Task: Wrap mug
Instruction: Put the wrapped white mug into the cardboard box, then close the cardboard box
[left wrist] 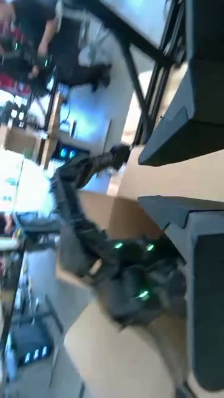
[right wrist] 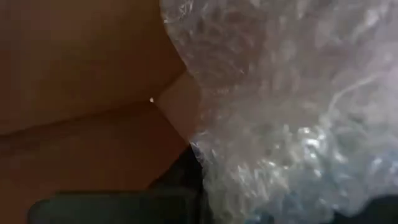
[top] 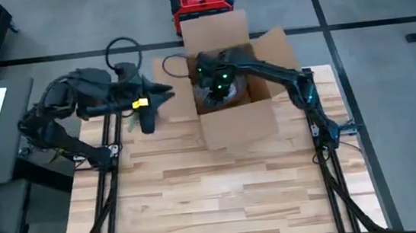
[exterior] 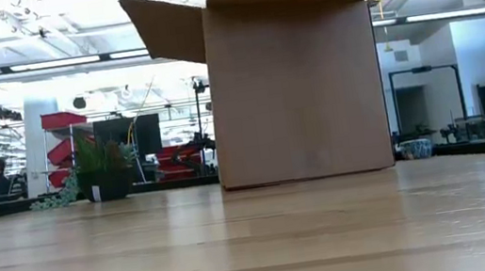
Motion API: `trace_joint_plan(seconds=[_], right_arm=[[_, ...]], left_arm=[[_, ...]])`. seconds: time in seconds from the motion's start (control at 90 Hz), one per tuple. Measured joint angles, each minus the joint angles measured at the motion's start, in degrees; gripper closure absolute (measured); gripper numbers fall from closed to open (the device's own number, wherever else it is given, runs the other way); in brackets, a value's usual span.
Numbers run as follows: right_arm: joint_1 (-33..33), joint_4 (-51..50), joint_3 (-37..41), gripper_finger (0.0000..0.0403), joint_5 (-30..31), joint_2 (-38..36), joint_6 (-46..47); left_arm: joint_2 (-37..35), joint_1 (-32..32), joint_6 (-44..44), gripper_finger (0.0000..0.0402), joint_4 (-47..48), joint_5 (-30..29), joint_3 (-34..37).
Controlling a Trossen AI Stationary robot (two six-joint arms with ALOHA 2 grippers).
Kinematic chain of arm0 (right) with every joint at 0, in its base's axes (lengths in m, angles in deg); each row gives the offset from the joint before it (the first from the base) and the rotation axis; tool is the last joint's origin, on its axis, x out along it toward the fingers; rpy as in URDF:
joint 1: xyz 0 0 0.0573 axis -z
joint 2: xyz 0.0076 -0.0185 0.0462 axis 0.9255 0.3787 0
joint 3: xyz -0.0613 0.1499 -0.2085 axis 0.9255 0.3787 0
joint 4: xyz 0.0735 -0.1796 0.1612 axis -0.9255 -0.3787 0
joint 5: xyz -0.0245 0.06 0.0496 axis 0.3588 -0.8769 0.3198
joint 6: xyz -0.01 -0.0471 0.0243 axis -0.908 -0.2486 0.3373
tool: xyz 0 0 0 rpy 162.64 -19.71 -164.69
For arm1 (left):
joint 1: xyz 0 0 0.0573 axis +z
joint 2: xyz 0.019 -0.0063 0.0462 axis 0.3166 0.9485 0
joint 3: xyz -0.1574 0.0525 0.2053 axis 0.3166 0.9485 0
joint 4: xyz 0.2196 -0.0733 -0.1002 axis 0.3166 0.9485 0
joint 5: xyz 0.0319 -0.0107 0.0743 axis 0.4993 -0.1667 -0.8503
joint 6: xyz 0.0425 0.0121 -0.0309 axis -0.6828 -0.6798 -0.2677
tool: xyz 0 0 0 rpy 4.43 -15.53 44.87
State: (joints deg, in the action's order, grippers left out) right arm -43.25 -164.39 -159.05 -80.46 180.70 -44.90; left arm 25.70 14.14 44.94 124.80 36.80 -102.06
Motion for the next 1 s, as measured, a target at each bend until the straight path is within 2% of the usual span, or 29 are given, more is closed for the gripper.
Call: trace_joint_plan(seconds=[0.189, 0.3, 0.411, 0.522, 0.611, 0.7, 0.867, 1.0], right_arm=[[0.4, -0.2, 0.0, 0.0356, -0.7, 4.8, -4.9], [0.4, 0.0, -0.1, 0.0336, -1.0, 5.7, -7.6], [0.3, 0.7, -0.1, 0.029, -2.4, 5.7, -9.3], [0.4, 1.2, 0.0, 0.0223, -4.6, 4.6, -9.8], [0.6, 1.1, 0.0, 0.0175, -5.4, 2.5, -9.9], [1.0, 1.0, 0.0, 0.0148, -5.4, -0.4, -8.8], [1.1, 1.6, 0.0, 0.0139, -5.2, -8.4, -6.7], [0.5, 1.7, 0.0, 0.0138, -4.9, -16.2, -5.0]], left_arm=[[0.4, 0.0, -0.8, 0.0328, 0.0, -1.4, 0.0], [1.1, 0.6, -0.8, 0.0328, 0.0, -1.8, 0.0], [1.4, 0.6, -0.1, 0.0328, 0.1, -2.0, 0.1], [1.8, 0.6, 0.0, 0.0328, 0.0, -2.0, 0.0], [1.9, 0.6, 0.8, 0.0328, 0.1, -2.0, 0.1], [1.8, 0.6, 1.1, 0.0328, 0.1, -2.0, 0.1], [1.1, 0.6, 6.5, 0.0328, 2.6, 0.0, 0.0], [-0.2, 0.2, 15.6, 0.0328, 11.7, 3.8, 0.0]])
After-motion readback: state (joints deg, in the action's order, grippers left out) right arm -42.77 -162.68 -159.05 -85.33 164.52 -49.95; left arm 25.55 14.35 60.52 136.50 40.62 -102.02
